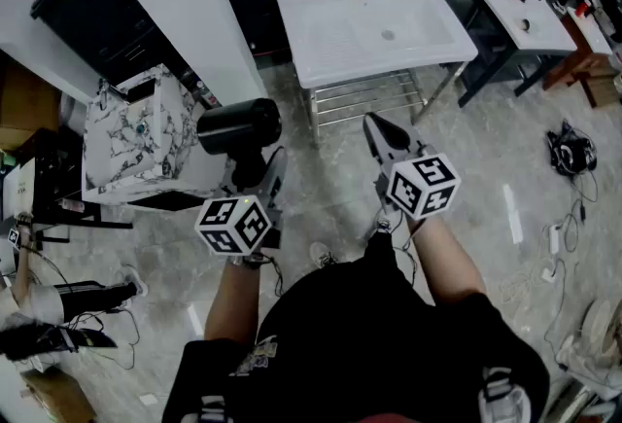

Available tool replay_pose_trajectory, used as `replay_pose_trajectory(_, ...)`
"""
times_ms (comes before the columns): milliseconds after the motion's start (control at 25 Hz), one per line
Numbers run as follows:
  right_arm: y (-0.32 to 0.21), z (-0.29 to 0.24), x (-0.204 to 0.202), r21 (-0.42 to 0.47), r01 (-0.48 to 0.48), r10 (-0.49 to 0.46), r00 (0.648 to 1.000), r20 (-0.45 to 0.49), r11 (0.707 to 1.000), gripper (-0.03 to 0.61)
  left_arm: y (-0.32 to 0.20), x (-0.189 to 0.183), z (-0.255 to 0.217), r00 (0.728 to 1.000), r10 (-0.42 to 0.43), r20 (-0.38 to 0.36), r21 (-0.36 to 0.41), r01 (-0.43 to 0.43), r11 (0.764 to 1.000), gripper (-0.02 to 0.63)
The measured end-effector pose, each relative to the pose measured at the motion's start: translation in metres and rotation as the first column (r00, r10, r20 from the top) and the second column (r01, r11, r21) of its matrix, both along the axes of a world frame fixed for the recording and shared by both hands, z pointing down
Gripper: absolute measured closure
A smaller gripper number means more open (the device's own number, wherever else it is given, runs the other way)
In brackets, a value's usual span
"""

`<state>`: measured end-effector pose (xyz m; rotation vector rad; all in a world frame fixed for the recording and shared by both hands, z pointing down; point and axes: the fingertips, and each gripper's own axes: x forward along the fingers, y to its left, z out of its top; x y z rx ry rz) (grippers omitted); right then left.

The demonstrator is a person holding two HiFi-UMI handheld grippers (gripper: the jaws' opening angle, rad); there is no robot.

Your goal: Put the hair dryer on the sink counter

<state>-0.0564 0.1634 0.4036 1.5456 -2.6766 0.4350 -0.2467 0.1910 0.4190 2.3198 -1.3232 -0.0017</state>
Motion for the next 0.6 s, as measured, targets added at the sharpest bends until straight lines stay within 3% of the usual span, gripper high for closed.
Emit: replay_pose_trajectory(600,-0.004,-0.003,-0.012,0.007,0.004,-0.004,1.0,0.009,1.0,0.58,-0.003,-0.012,-0.002,1.0,-0.005,-0.01,-0.001,0.005,1.0,0.396)
